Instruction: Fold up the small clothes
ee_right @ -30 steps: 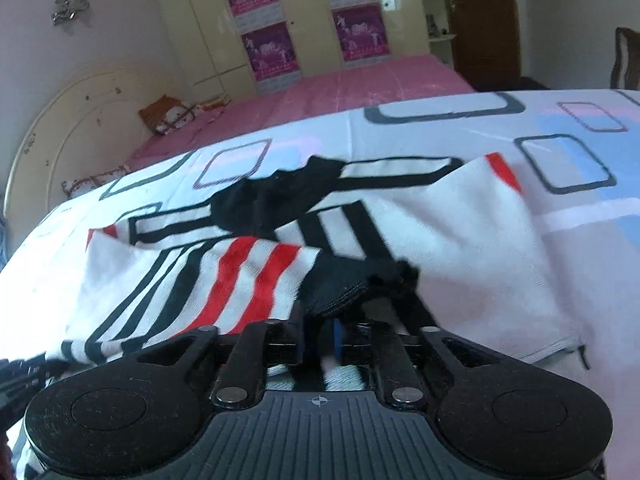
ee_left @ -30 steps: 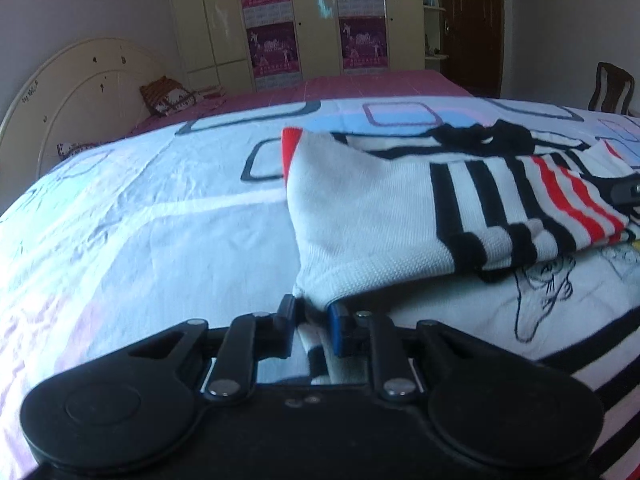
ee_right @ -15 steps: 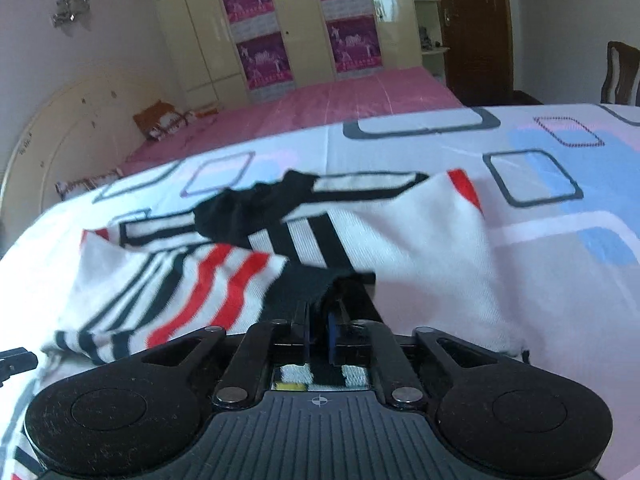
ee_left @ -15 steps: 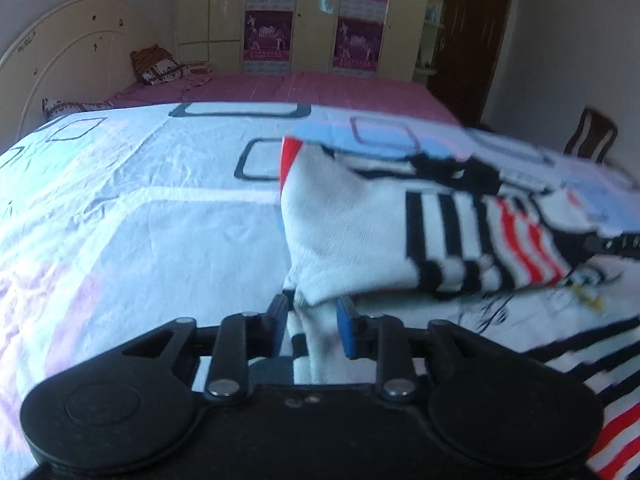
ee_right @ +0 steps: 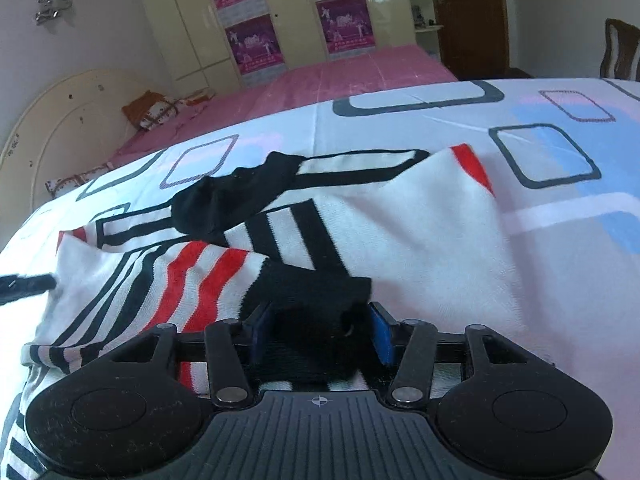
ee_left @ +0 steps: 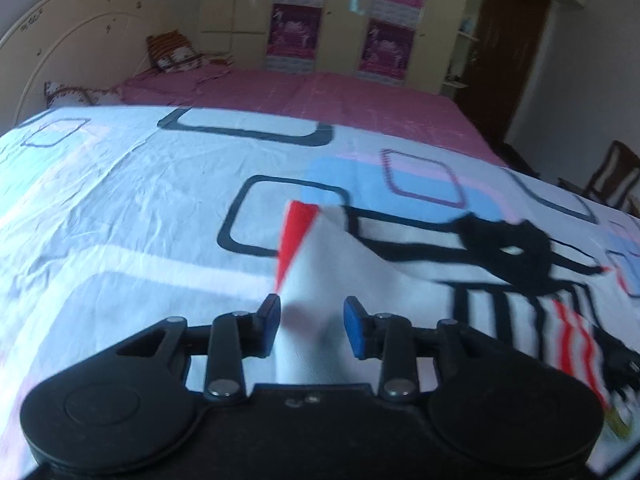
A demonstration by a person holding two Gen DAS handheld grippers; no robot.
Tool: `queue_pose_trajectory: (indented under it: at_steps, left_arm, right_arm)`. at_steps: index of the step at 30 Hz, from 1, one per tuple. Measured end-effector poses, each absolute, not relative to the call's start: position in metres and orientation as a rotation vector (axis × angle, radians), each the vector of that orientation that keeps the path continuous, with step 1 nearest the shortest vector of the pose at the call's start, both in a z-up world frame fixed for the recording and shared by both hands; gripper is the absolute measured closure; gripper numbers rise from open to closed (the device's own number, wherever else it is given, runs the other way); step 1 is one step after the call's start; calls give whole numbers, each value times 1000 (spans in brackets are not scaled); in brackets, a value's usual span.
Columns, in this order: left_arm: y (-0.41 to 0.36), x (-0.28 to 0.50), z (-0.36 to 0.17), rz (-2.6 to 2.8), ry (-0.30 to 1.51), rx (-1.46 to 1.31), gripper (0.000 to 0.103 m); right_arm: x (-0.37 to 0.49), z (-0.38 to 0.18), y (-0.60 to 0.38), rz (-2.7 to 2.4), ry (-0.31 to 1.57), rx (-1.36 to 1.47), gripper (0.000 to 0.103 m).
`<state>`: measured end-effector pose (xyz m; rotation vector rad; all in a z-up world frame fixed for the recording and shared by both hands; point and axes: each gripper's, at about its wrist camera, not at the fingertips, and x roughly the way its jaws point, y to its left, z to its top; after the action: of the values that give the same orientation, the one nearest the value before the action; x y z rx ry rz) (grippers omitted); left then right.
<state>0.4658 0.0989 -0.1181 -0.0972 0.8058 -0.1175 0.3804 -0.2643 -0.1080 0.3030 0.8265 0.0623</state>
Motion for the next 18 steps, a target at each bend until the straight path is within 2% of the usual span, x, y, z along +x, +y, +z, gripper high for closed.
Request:
queue_pose_trajectory:
  at_steps: [1, 3, 6, 8, 10, 13, 16, 17, 18]
  left_arm:
    - [101, 474, -124, -106, 819, -107, 68]
    - [106, 486, -134, -105, 833, -146, 69]
    - [108, 492, -138, -86, 797, -159, 81]
    - [112, 495, -139, -73, 777, -175, 87]
    - [115, 498, -142, -58, 760, -186, 88]
    - [117, 502, -147, -36, 732, -185, 88]
    - [112, 504, -146, -35, 727, -144, 88]
    - [112, 503, -145, -30, 725, -132, 83]
    - [114, 502, -143, -23, 720, -138, 82]
  right_arm:
    - [381, -108, -262, 78, 824, 302, 78]
    - [384, -108, -255, 92, 817, 272, 82]
    - [388, -105, -247, 111, 788, 223, 89]
    - [387, -98, -242, 121, 734, 208, 89]
    - [387, -92, -238, 120, 688, 162, 90]
    - [401, -117, -244, 82, 796, 135, 89]
    - [399, -118, -252, 88, 786, 162, 88]
    - [397, -114, -253, 77, 770, 163, 86]
    - [394, -109, -254, 50, 741, 150, 77]
